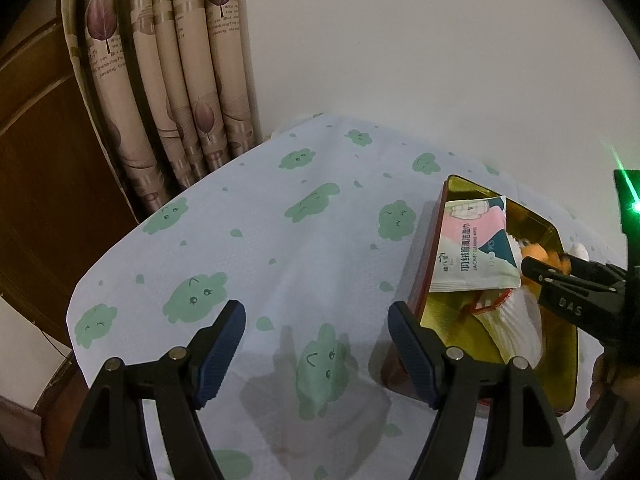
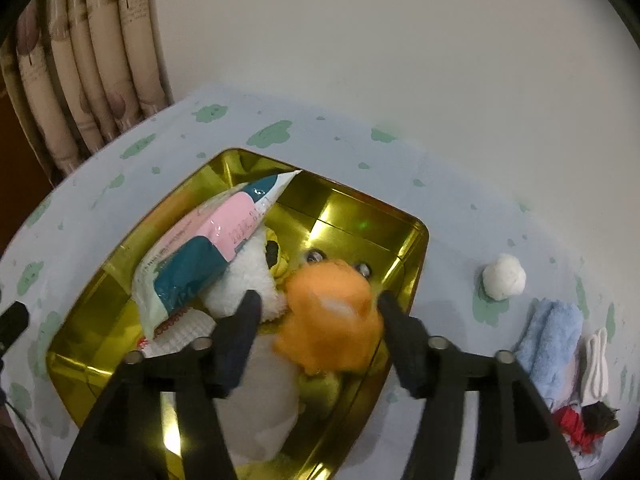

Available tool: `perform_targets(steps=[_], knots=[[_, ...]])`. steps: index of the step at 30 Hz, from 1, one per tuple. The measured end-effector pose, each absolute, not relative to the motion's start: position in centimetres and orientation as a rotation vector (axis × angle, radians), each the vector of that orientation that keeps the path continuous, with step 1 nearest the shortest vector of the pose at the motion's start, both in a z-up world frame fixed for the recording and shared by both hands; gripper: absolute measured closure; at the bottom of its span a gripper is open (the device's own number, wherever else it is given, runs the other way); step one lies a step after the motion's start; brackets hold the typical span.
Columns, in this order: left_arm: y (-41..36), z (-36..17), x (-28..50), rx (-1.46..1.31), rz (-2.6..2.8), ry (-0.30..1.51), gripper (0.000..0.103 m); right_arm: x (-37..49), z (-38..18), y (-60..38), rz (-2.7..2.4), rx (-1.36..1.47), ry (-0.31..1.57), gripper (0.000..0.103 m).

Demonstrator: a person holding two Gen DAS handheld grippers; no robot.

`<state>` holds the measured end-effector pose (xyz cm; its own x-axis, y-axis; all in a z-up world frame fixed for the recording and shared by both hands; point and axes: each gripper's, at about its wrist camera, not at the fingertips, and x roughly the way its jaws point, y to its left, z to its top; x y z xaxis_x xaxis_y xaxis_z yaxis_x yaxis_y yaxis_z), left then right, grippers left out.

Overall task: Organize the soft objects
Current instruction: 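Lower the orange toy into the tin and open the right gripper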

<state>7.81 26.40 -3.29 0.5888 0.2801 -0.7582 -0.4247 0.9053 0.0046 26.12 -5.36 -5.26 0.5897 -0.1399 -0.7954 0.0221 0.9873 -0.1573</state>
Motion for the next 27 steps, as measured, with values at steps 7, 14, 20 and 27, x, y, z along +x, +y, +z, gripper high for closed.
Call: perform_targets(steps=[7,14,20,27], knots=[[26.4,-3.4,7.9,-0.185,0.408,0.85,0.027,25.2,-4.2,-5.1,-0.089,-0.137,0.912,0.037],[26.4,-3.5,8.0,-0.182,0.406,0.855,0.027,21.7,-2.4,-4.8,-0.083,-0.111,0.835,0.036],[26.1,-3.4,8.0,-0.171,0.411,0.852,0.027,17.8,-1.9,-5.2,-0.073,-0.133,0.815,0.034],[25.8,-3.5,8.0,-0.17,0.403,0.863,0.027,13.7,-1.9,-8.8,-0.146,-0.098,0.808,0.034]])
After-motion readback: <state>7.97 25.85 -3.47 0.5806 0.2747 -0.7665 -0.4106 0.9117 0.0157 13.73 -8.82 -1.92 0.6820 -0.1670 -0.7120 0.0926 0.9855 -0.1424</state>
